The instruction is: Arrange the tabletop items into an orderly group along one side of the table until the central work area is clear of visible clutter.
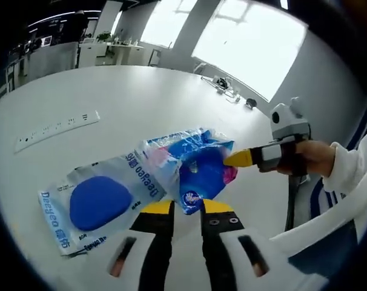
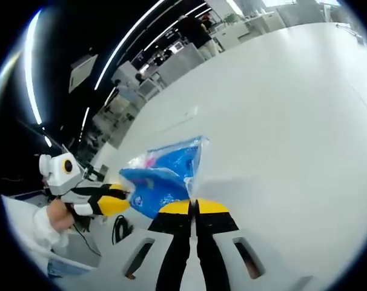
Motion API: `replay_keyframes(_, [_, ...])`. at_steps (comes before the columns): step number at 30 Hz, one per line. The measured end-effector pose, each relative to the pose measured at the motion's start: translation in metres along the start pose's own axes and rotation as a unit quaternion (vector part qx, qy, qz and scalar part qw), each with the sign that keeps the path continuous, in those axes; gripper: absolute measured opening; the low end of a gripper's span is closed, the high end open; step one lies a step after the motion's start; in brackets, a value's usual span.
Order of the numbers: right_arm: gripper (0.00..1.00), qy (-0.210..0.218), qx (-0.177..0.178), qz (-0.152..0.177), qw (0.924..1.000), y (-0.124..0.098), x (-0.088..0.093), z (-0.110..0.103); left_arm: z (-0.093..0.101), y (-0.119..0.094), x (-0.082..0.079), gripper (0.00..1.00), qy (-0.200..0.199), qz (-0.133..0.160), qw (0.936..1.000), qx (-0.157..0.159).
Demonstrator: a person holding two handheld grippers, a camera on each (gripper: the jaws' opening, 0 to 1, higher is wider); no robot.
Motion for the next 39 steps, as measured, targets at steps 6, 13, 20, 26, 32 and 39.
replay_keyframes(6, [0.0,-0.024,0.011,0.009,0.9996,-0.003,-0.014,0.012,0.003,0.016,-0.004,0.17,0.008,-0.013,0.9999,0.007])
replay_keyframes(13, [0.0,-0.038,0.028,0.012,0.9988,-0.001,-0.023,0.027,0.011,0.035,-0.012,0.28,0.025,-0.02,0.9994,0.016])
replay_keyframes(20, [0.0,-0.05,0.043,0.014,0.9977,0.007,-0.033,0.043,0.014,0.052,-0.015,0.35,0.038,-0.035,0.9985,0.017])
replay_keyframes(26, [0.0,-0.05,0.045,0.005,0.9977,0.017,-0.033,0.055,0.009,0.063,-0.014,0.38,0.027,-0.043,0.9987,0.008])
replay_keyframes(32, [0.0,-0.047,0.044,0.001,0.9979,0.023,-0.032,0.061,0.005,0.069,-0.01,0.38,0.015,-0.057,0.9983,0.002])
replay_keyframes(39, [0.0,-0.038,0.043,-0.003,0.9984,0.029,-0.03,0.072,0.004,0.07,-0.009,0.37,-0.009,-0.056,0.9984,-0.002])
Point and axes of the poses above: the point that each gripper's makers call its tool centre point, and the gripper's own axes: y roughly forward along the fingers, z roughly to its right, x roughly out of its underside, the point moved 4 cm from there along -y, roughly backward along the fingers, and after that the axes turned 1 degree about -y, right-handed, at the moved point
